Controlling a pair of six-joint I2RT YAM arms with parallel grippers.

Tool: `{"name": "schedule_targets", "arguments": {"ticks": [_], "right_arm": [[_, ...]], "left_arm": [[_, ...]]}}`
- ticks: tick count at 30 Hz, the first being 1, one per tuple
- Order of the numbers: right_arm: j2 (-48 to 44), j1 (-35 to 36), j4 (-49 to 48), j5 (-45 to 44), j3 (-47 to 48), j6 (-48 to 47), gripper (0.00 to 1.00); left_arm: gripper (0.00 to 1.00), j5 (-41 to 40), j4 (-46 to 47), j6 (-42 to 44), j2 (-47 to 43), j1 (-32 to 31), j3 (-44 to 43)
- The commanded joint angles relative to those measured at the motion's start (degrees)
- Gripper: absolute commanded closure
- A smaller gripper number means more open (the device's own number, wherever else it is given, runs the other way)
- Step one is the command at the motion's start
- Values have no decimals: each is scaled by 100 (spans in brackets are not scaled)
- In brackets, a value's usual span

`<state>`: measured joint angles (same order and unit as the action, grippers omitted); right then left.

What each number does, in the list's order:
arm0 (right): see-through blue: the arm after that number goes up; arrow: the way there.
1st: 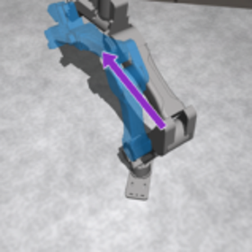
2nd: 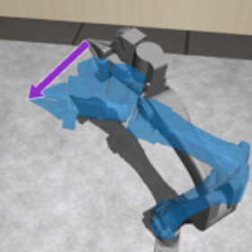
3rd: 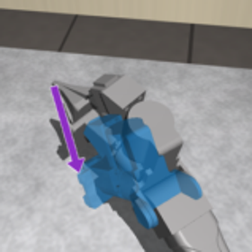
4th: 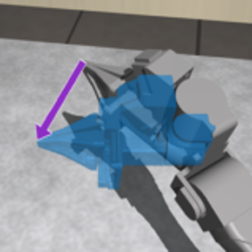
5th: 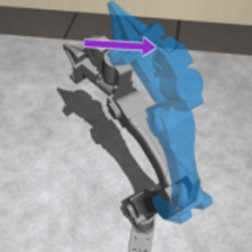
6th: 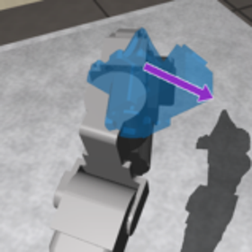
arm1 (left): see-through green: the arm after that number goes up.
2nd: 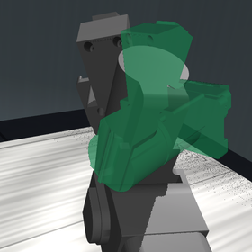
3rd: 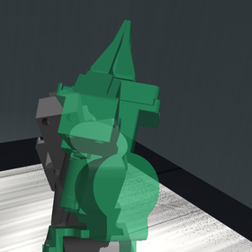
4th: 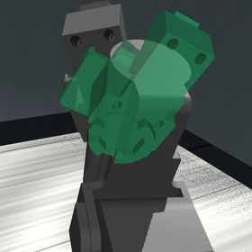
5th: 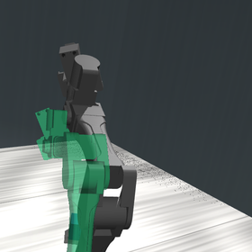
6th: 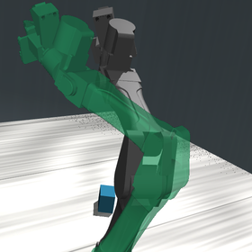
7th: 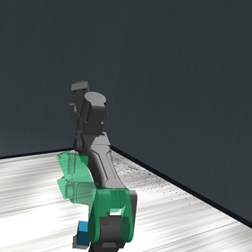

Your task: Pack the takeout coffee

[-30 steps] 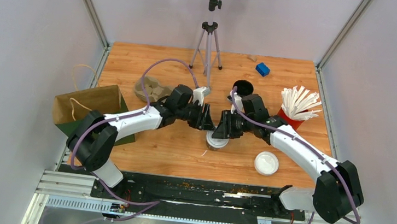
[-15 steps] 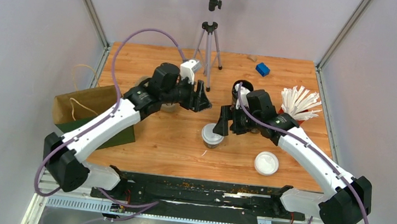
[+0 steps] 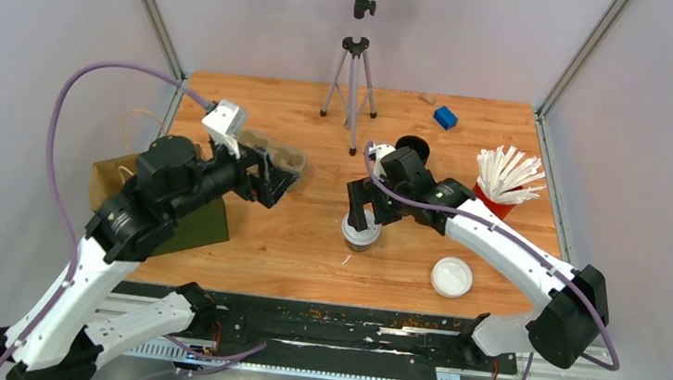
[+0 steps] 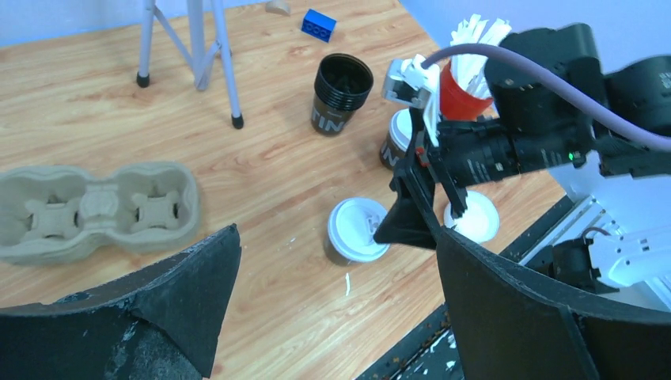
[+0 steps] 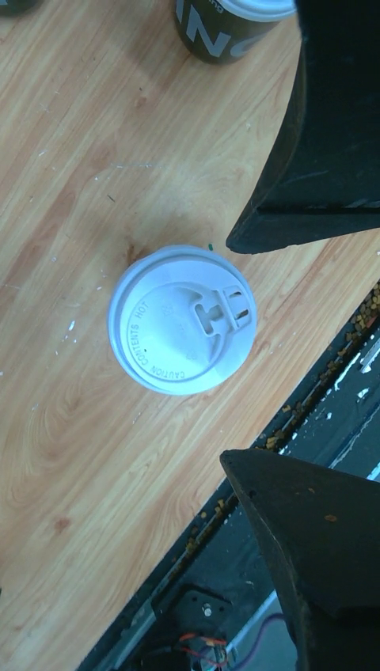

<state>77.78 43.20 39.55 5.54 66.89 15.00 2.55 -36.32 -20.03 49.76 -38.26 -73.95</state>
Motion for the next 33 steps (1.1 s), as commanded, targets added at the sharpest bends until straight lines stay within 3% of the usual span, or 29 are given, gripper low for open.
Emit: {"name": "schedule_targets", "arguments": {"ticks": [1,12,26,33], "right_arm": [[260,163,149,-355,367,-227,9],[846,420,395,-917,575,-297,14],[1096,495,344,-779,648,-262,13],[994,545,519,-854,881,-252,6]], "left_arm": [[0,-237,-256,228,-506,19,356],[0,-422,-434,375,-1126,17,848],[0,-569,-430,532,-1146,20,913],[0,-684,-416,604,-1168,12,894]]}}
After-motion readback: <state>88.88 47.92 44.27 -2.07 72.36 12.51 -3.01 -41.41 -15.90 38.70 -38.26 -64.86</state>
